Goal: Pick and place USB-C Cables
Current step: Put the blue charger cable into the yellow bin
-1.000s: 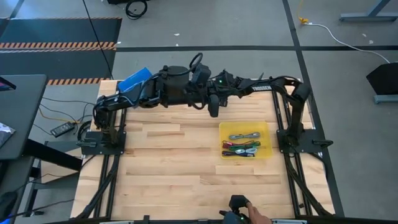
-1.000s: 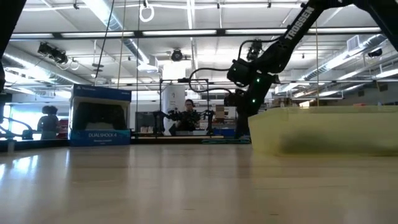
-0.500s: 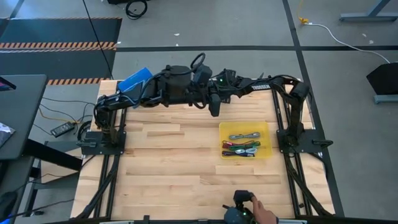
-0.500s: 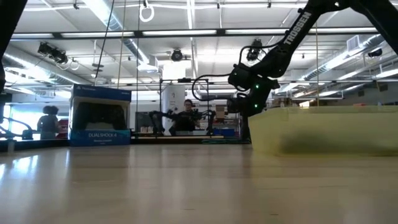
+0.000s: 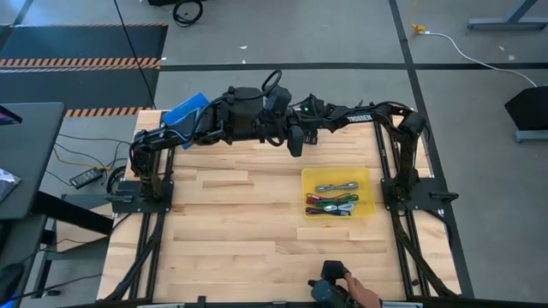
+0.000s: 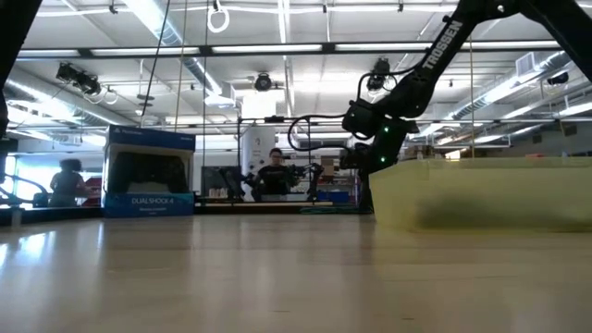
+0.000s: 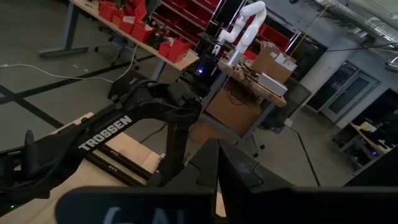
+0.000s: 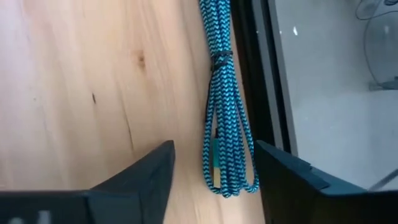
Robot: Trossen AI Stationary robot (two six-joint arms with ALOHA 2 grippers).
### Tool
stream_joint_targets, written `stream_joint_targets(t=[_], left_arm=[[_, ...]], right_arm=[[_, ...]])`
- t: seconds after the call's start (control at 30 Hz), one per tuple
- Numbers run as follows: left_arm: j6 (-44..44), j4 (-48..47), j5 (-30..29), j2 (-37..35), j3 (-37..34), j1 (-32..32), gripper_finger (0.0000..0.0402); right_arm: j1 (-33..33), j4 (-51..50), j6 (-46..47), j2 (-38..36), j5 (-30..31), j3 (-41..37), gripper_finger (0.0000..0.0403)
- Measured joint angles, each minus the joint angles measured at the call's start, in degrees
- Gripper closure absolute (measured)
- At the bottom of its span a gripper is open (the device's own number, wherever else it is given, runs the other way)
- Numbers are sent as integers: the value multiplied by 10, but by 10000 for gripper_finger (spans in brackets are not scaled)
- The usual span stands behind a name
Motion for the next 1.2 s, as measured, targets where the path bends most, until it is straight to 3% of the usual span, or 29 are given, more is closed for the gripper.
stream_joint_targets(t=[0.37, 0.63, 0.87, 1.2], left_arm=[[-1, 0, 0, 0, 0, 0, 388], [-1, 0, 0, 0, 0, 0, 388], [-1, 0, 0, 0, 0, 0, 388], [7, 1, 0, 0, 0, 0, 388]], right_arm=[[-27, -45, 5, -3, -29, 2, 386], [-7, -161, 54, -55, -26, -2, 391], [31, -248, 100, -190, -38, -1, 391], [89, -456, 274, -397, -93, 0, 391]])
